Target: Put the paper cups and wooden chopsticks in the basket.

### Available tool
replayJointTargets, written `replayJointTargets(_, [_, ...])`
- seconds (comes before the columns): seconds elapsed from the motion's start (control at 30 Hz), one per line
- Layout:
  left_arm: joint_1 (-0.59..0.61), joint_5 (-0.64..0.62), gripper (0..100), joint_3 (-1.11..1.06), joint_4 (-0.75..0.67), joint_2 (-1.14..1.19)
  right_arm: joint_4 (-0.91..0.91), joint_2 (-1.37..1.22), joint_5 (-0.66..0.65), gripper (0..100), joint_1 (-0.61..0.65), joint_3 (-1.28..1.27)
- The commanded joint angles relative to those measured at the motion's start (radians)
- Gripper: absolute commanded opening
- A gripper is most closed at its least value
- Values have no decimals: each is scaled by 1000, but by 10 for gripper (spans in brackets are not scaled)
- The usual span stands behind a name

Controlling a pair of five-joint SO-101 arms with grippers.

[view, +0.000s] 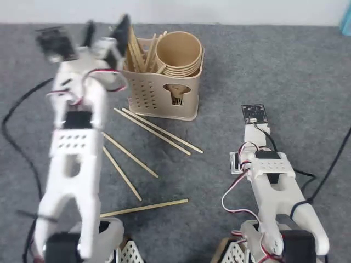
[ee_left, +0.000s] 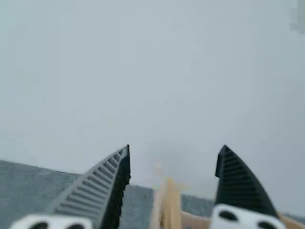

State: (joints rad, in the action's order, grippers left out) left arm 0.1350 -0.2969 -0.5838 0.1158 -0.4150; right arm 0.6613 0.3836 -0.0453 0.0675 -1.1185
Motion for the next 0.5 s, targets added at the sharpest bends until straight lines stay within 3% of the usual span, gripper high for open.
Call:
replayJointTargets(0.0, [112,-97,279,54,322,-219,-28,44,-12,9,8,8])
replayJointTargets(0.13, [207,-143,279,47,681,-344,-28,44,-12,9,8,8])
replayJointTargets(0.23, [279,-186,279,45,872,-354,-28,44,-12,9,8,8])
replayJointTargets(0.33, [316,-229,279,-7,937,-308,-27,44,-12,9,8,6])
replayJointTargets(0.47, [318,-242,279,-117,904,-164,-19,44,-12,9,8,5])
